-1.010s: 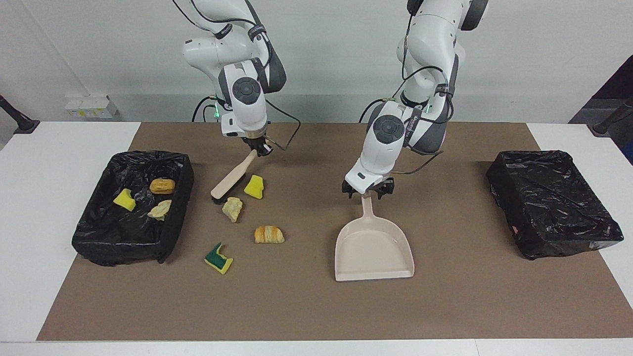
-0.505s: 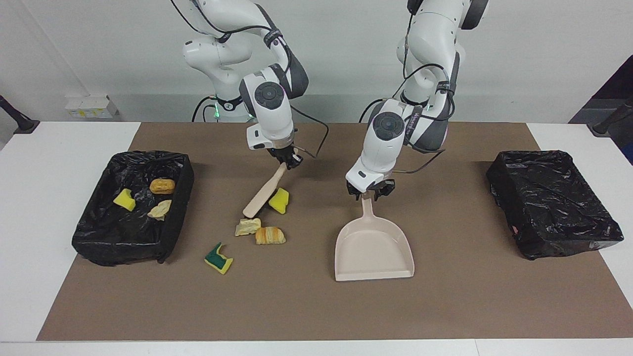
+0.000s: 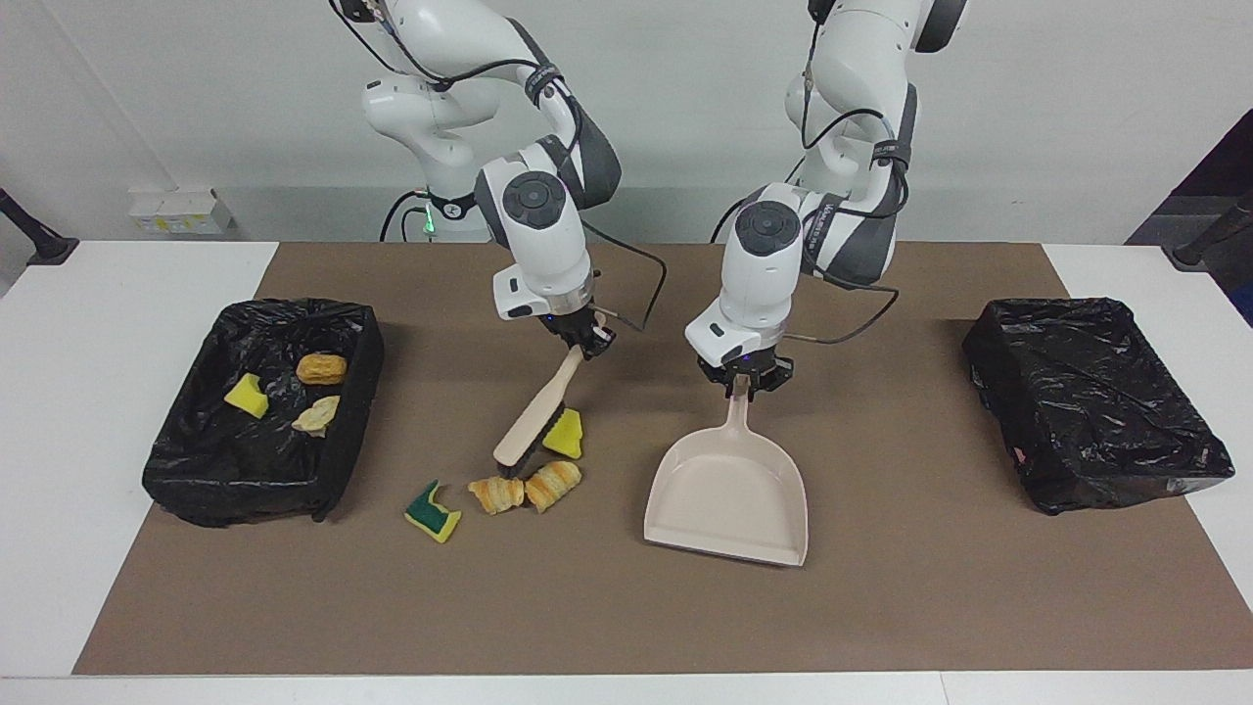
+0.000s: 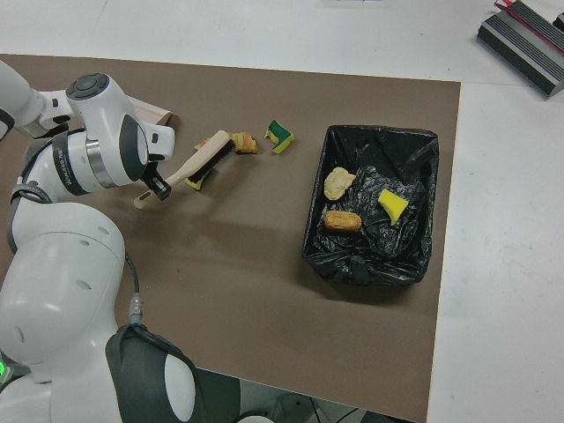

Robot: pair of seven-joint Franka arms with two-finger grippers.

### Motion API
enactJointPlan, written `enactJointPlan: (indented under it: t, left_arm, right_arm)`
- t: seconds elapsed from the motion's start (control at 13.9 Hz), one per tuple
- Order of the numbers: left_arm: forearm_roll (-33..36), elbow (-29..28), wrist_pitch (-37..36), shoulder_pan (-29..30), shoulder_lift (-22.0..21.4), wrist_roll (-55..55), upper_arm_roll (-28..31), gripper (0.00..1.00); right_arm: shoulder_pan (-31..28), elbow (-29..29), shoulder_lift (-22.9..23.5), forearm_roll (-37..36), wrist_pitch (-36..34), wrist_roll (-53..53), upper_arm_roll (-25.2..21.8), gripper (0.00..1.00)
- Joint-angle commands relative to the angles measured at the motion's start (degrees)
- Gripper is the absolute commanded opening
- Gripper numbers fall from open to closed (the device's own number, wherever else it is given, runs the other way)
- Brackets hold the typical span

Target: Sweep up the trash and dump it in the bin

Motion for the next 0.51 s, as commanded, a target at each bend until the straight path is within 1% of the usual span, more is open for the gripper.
enactJointPlan:
  t: [0.0, 0.14, 0.29, 0.43]
  left_arm:
    - [1.21, -1.02, -3.8, 2.37, -5.66, 11.14, 0.51, 0.0]
    - [1.21, -1.46, -5.64, 4.73, -8.12, 21.67, 0.42, 0.0]
    - [1.21, -3.12, -6.62, 7.03, -10.05, 33.19, 0.51, 0.0]
    - [1.3, -5.5, -5.31, 9.14, -11.02, 43.56, 0.51, 0.0]
  right_arm:
    - [-3.43, 4.86, -0.09, -2.69, -5.6, -8.06, 0.14, 0.0]
    - [-5.2, 5.13, -0.01, -8.22, -5.88, -15.26, 0.31, 0.0]
    - [-7.39, 5.31, 0.26, -10.7, -5.88, -23.16, 0.14, 0.0]
    - [-11.94, 5.13, 0.7, -13.95, -5.53, -31.34, 0.14, 0.0]
